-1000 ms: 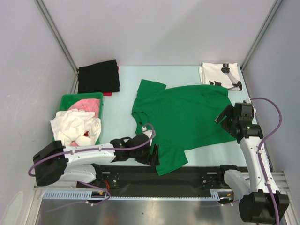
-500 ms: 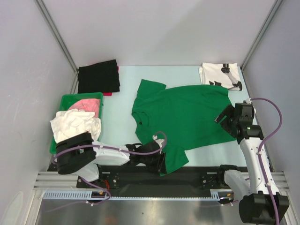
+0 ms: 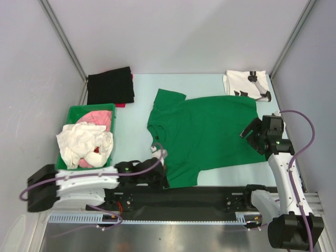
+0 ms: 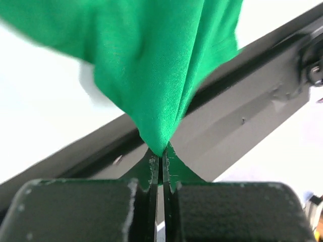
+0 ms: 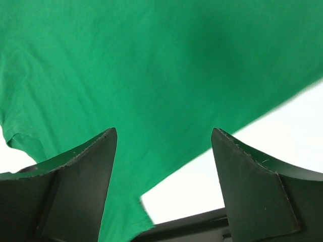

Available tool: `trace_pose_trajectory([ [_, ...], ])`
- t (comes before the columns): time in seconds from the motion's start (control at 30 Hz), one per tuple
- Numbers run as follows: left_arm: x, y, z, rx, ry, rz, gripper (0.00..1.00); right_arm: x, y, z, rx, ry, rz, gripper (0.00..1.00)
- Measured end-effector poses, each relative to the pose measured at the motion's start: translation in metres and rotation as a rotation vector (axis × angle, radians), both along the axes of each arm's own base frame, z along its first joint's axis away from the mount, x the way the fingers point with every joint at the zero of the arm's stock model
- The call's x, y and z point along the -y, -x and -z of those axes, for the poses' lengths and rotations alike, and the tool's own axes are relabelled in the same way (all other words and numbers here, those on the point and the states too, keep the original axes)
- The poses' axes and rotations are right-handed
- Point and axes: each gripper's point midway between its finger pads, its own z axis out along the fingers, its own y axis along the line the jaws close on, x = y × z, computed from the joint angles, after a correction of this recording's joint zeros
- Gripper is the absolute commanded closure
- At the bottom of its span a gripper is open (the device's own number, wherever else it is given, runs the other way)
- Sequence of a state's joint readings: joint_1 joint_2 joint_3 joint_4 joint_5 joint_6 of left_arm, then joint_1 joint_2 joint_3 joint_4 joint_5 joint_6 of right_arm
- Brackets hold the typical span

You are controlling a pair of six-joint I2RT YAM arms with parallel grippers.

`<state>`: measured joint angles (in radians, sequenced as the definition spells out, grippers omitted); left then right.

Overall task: Fold and stack the t-shirts
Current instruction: Flatten the tshirt out

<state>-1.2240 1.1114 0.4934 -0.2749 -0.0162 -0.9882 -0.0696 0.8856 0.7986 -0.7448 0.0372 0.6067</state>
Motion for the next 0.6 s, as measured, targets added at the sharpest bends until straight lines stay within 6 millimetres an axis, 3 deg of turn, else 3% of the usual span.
trace_pose_trajectory([
  [0.13, -0.039, -0.014, -0.026, 0.064, 0.063, -0.116, 0.99, 0.001, 0.005, 0.013, -0.031, -0.024, 0.047, 0.17],
  [0.2, -0.056, -0.019, -0.028, 0.078, 0.079, -0.172, 0.99, 0.002, 0.012, 0.027, -0.068, -0.036, 0.080, 0.17],
  [0.4, -0.083, -0.010, -0.005, 0.034, 0.038, -0.231, 0.97, 0.009, 0.042, 0.061, -0.147, -0.069, 0.230, 0.16],
  [0.6, -0.090, -0.006, 0.007, 0.004, -0.012, -0.244, 0.96, 0.023, 0.070, 0.068, -0.129, -0.062, 0.399, 0.09],
])
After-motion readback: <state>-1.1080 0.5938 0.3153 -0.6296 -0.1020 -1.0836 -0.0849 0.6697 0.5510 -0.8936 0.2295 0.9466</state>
